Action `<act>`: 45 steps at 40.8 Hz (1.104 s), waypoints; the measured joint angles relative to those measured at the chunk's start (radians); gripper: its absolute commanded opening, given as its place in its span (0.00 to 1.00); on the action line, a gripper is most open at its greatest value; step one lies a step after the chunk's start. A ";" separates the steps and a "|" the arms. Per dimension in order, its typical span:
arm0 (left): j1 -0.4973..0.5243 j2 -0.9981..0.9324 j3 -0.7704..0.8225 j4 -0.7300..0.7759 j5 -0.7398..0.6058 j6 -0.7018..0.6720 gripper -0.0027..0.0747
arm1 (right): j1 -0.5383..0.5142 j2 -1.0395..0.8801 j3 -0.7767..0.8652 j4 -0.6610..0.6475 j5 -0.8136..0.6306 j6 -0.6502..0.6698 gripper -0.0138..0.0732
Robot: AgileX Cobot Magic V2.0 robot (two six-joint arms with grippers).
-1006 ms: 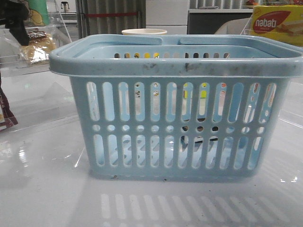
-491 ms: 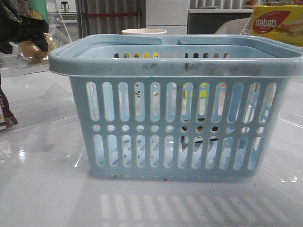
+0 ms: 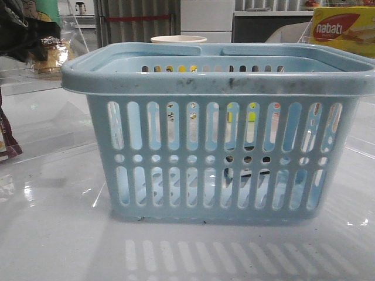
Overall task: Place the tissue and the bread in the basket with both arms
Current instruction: 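Reach the left gripper to the wrapped bread on the shelf, then grasp the wrapped bread with the left gripper and lift it, then carry the bread over the basket and open the left gripper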
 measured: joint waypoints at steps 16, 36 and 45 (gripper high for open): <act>0.000 -0.079 0.000 -0.002 0.154 -0.001 0.15 | 0.000 0.000 0.000 -0.001 0.000 -0.002 0.75; -0.101 -0.430 0.000 0.000 0.432 0.001 0.15 | 0.000 0.000 0.000 -0.001 0.000 -0.002 0.75; -0.256 -0.531 0.000 0.000 0.514 0.018 0.15 | 0.000 0.000 0.000 -0.001 0.000 -0.002 0.75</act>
